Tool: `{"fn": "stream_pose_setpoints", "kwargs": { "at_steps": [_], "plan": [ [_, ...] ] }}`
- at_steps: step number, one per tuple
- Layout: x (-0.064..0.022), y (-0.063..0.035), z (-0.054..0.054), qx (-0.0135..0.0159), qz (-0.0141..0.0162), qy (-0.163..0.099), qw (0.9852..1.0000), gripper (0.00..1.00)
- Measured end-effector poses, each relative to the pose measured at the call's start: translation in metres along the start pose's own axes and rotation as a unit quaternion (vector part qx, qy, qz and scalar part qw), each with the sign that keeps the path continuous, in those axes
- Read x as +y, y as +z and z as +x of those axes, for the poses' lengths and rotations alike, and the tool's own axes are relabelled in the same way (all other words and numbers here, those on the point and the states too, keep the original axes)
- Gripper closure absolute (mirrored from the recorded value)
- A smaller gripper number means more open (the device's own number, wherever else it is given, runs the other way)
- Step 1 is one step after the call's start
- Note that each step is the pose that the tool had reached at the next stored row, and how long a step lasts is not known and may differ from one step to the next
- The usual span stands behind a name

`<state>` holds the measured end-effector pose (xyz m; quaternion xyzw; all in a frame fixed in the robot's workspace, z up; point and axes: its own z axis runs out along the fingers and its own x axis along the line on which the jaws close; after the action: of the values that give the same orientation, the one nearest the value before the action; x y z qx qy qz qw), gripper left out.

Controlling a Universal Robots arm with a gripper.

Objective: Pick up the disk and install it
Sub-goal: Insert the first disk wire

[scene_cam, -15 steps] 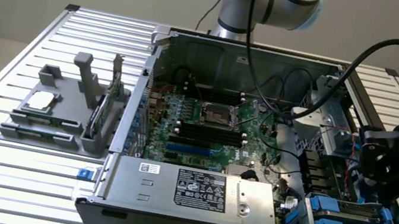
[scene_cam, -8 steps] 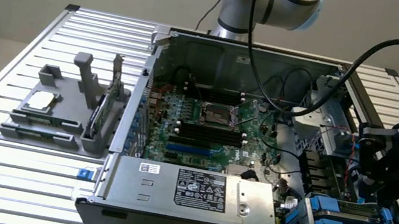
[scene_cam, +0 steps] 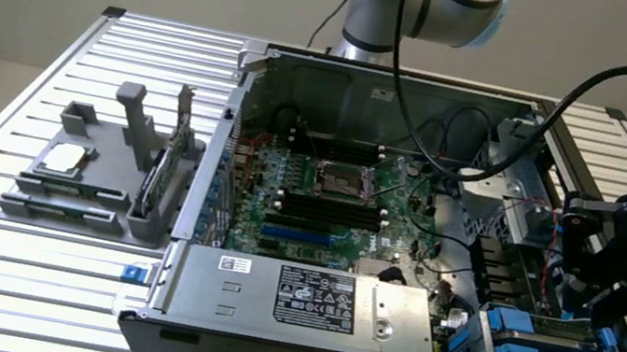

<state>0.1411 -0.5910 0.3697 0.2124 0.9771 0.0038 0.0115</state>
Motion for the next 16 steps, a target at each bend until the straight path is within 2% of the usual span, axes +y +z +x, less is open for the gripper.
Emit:
{"fn": "stream_pose_setpoints", "kwargs": {
  "at_steps": [4, 10, 16],
  "plan": [
    [0.0034, 0.0011, -0.006, -0.0002, 0.0004, 0.011, 0.9999, 0.7],
    [0.0106, 0.0028, -0.018, -0.0013, 0.0027, 0.022, 0.9998, 0.7],
    [0.0154, 0.0085, -0.027, -0.002, 0.0042, 0.041, 0.9991, 0.7]
  ]
}}
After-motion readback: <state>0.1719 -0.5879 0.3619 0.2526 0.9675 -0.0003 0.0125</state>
